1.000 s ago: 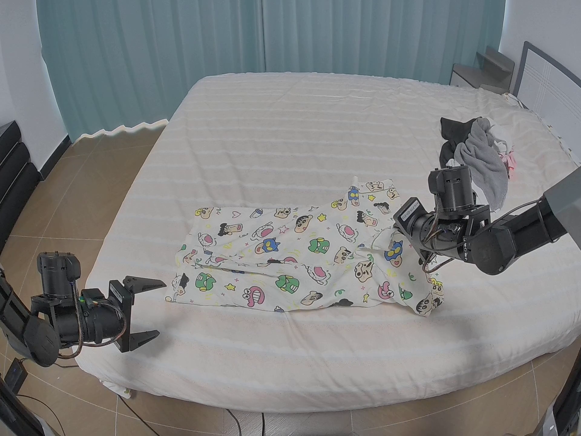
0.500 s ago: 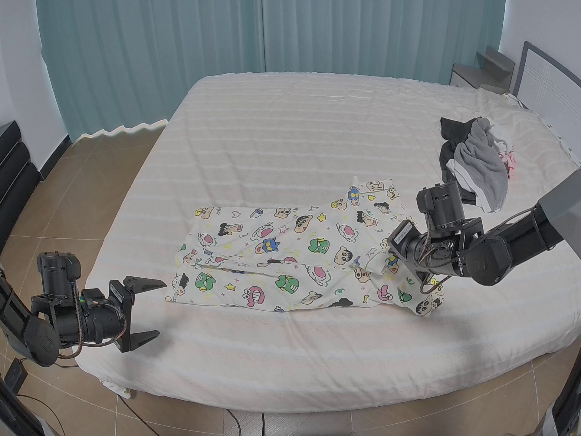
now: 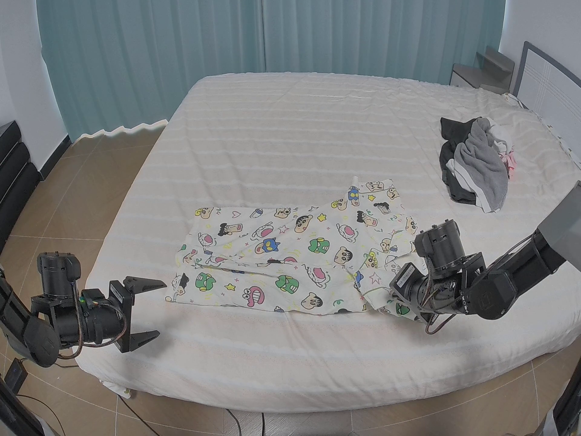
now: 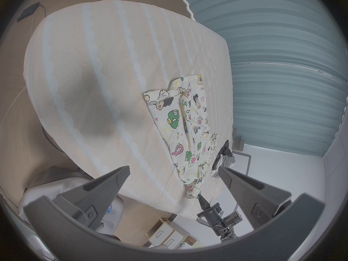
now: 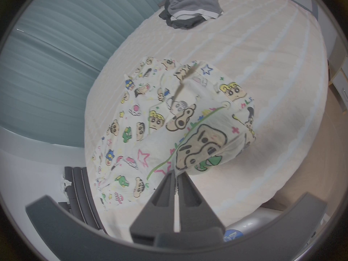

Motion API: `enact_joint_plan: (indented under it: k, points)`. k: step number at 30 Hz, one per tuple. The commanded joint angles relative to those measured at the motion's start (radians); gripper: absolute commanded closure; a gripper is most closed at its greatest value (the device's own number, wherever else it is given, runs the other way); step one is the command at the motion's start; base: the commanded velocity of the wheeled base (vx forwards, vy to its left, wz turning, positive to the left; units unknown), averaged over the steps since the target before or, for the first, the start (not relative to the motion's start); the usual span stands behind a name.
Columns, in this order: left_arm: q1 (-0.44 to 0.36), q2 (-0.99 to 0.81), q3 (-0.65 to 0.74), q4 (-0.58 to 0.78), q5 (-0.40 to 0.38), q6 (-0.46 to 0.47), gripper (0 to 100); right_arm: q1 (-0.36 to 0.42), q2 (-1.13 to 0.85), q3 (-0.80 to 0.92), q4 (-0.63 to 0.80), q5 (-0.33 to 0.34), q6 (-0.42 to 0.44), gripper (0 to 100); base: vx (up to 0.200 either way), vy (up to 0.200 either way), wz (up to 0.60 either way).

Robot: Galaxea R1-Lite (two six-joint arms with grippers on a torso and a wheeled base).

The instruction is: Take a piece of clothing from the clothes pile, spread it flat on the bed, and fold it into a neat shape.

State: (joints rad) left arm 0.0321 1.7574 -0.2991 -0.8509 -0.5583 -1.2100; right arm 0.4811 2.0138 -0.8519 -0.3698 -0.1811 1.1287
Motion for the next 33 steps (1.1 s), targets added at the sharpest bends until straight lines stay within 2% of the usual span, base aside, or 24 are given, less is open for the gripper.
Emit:
enact_joint_plan:
  k: [1, 13, 14, 24, 33]
  points:
    - [0.000, -0.001, 0.002, -0.001, 0.000, 0.000, 0, 0.013, 0.031, 0.033, -0.023, -0.008, 0.003, 100, 0.000, 0.000, 0.00]
    - [0.000, 0.000, 0.002, -0.001, 0.000, 0.000, 0, 0.017, 0.121, 0.042, -0.120, -0.003, 0.034, 100, 0.000, 0.000, 0.00]
    - [0.000, 0.000, 0.000, -0.001, 0.000, 0.000, 0, 0.016, 0.121, 0.040, -0.124, -0.001, 0.034, 0, 0.000, 0.000, 0.00]
    - [0.000, 0.004, 0.000, -0.001, 0.000, 0.000, 0, 0.016, 0.059, 0.082, -0.127, -0.009, 0.026, 0, 0.000, 0.000, 0.00]
    - [0.000, 0.005, 0.000, -0.001, 0.000, 0.000, 0, 0.010, -0.228, 0.229, -0.127, 0.028, 0.020, 0, 0.000, 0.000, 0.00]
